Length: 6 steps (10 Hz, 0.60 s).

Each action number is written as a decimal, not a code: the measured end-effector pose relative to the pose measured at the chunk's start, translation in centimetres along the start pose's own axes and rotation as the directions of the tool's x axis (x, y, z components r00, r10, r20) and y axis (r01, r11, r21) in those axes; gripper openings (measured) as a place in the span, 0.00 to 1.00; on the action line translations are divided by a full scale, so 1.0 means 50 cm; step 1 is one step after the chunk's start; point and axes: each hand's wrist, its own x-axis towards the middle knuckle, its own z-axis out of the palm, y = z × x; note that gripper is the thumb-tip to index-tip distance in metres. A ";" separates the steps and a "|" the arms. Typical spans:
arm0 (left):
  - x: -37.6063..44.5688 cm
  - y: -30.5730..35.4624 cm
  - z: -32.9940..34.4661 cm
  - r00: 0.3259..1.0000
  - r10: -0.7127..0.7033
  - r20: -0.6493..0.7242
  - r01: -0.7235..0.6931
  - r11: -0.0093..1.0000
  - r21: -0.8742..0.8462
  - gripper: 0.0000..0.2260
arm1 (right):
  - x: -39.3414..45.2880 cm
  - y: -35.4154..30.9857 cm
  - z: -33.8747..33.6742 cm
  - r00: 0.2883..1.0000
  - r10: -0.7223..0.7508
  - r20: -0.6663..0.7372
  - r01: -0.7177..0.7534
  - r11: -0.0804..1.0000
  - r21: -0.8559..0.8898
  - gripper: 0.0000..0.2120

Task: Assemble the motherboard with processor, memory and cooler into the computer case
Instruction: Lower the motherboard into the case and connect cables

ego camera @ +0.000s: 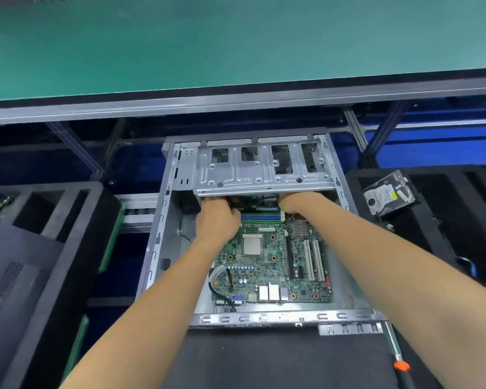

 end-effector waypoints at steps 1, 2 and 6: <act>-0.008 0.004 0.018 0.995 -0.069 0.072 0.057 0.986 0.154 0.20 | -0.001 -0.004 -0.009 0.996 -0.012 0.092 0.009 0.999 0.034 0.22; -0.012 -0.005 0.025 0.967 -0.204 0.153 0.166 0.959 0.230 0.31 | -0.007 -0.007 -0.017 0.985 -0.011 0.172 -0.003 0.996 0.085 0.24; 0.001 -0.034 0.019 0.863 -0.309 0.400 0.222 0.943 0.249 0.22 | -0.016 0.005 -0.002 0.975 -0.054 0.213 0.083 0.988 -0.130 0.42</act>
